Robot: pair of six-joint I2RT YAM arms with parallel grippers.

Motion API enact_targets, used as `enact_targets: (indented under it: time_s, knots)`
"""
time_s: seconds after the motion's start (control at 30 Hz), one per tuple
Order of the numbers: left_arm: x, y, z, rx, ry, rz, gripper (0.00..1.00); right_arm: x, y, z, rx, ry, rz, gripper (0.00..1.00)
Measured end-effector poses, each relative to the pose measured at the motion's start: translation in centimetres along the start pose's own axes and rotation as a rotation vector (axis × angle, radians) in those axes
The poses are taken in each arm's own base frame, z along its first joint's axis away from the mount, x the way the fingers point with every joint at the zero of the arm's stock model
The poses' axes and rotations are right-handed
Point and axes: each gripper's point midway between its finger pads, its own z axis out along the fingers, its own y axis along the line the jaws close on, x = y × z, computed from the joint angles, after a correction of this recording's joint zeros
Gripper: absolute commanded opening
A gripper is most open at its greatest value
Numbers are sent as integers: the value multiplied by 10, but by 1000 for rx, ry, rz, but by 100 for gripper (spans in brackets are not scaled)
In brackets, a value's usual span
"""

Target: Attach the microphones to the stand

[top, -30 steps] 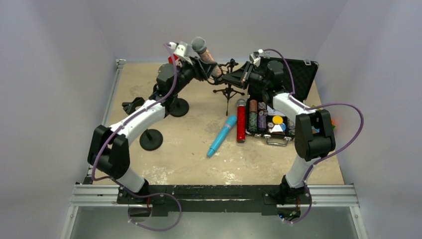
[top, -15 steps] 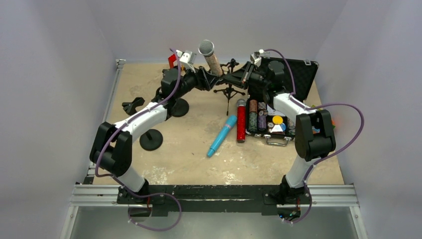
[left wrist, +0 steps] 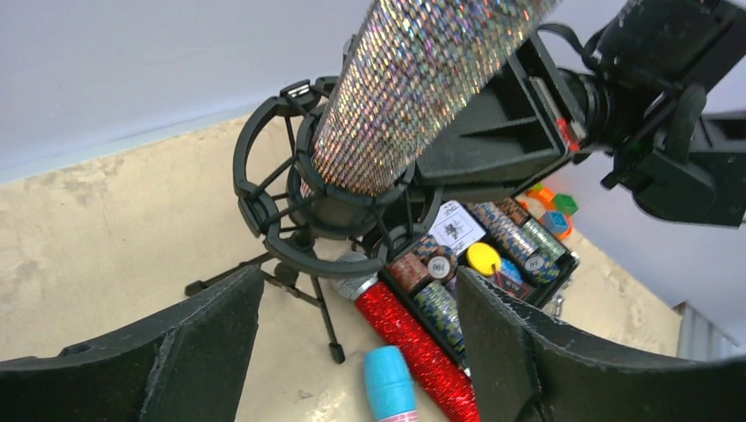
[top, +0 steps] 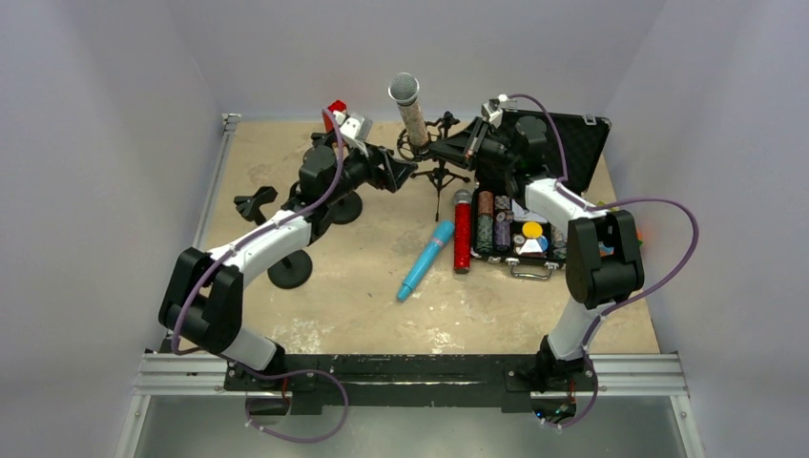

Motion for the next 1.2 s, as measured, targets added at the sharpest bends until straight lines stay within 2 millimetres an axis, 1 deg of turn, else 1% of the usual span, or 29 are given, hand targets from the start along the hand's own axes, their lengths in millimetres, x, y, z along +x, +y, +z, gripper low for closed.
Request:
enact_targets:
  time_s: [0.07,0.1,0.2,0.3,0.43,0.53,0.7,0.83,0.93,0.97,1.1,1.2]
  knots:
    - [4,1,-4,8,-7,43,97,0,0,0,-1,-1,1,6]
    - [5,0,-6,15,-15,68,99,0,0,0,-1,-1,2,6]
    - [-2,-2,-10,32,-64,160,100,-1,1,0,-2,-2,3,6]
    - [-21,-8,-14,54,-130,251,99,-1,1,-1,-2,-4,5,6]
    - [-44,-13,-15,82,-182,322,99,-1,1,-1,-2,-4,6,6]
    - [-68,-17,-15,100,-221,367,99,-1,1,-1,-3,-4,7,6]
    - [-106,-34,-10,154,-291,435,99,-2,1,-1,-4,-4,8,6]
    - [-124,-44,-2,197,-316,464,98,-2,2,-1,-5,-5,13,6]
    - [-130,-47,4,217,-314,473,95,-2,2,-1,-6,-6,16,6]
    - [-131,-47,6,222,-312,477,93,-2,2,-1,-6,-6,18,6]
    - [-129,-47,12,240,-289,473,83,-2,2,-1,-6,-6,20,6]
    - [-127,-45,19,247,-274,467,81,-2,2,-1,-6,-6,20,6]
